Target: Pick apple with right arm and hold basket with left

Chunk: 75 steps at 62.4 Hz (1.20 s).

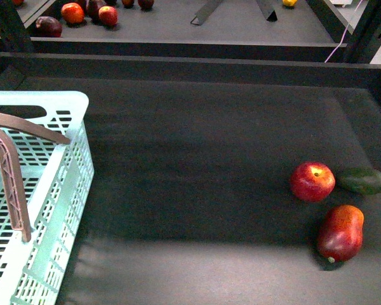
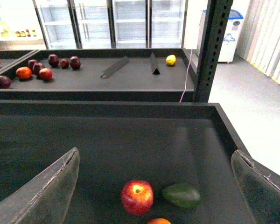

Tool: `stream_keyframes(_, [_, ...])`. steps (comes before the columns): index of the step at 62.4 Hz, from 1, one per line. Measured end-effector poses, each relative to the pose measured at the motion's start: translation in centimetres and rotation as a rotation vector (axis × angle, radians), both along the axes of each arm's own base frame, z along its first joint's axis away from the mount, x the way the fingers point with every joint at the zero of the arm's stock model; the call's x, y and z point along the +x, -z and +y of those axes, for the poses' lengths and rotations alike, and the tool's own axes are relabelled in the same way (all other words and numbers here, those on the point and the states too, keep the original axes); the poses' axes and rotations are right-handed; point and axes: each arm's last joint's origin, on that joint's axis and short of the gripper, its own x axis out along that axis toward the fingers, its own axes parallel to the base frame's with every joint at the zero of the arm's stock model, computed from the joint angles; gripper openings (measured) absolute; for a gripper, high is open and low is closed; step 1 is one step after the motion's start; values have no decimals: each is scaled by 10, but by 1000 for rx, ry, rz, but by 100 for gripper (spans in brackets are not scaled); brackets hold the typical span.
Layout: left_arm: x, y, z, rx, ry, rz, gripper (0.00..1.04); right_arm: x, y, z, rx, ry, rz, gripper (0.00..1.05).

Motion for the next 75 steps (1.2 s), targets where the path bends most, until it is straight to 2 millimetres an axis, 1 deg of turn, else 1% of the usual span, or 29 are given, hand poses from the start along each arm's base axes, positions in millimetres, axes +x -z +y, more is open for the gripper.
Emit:
stream_keyframes(2, [7, 1, 3, -72, -13, 12, 98, 0, 0, 0, 0, 0, 0, 96])
stream_keyframes(9, [40, 12, 17, -333, -104, 57, 98, 0, 0, 0, 0, 0, 0, 96])
stream_keyframes(18, [68, 29, 33, -487, -191, 102, 98, 0, 0, 0, 0, 0, 0, 96])
stream_keyframes(25, [90, 38, 44, -555, -235, 110, 98, 0, 0, 0, 0, 0, 0, 96])
stream_keyframes(28, [104, 43, 49, -581, -255, 111, 98, 0, 0, 0, 0, 0, 0, 96])
stream_keyframes(31, [116, 46, 51, -609, -265, 115, 98, 0, 0, 0, 0, 0, 0, 96])
stream_keyframes(35, [128, 50, 52, -618, -287, 125, 98, 0, 0, 0, 0, 0, 0, 96])
stream_keyframes(46, [149, 60, 53, -633, -341, 151, 98, 0, 0, 0, 0, 0, 0, 96])
stream_keyframes(53, [156, 58, 50, -631, -337, 144, 98, 0, 0, 0, 0, 0, 0, 96])
stream_keyframes(56, [159, 57, 48, -625, -342, 144, 91, 0, 0, 0, 0, 0, 0, 96])
stream_keyframes(63, [161, 58, 43, -625, -341, 178, 59, 0, 0, 0, 0, 0, 0, 96])
stream_keyframes(64, [161, 59, 43, -624, -343, 180, 58, 0, 0, 0, 0, 0, 0, 96])
stream_keyframes(69, [161, 60, 43, -622, -356, 196, 42, 0, 0, 0, 0, 0, 0, 96])
stream_keyframes(75, [161, 60, 41, -640, -365, 203, 27, 0, 0, 0, 0, 0, 0, 96])
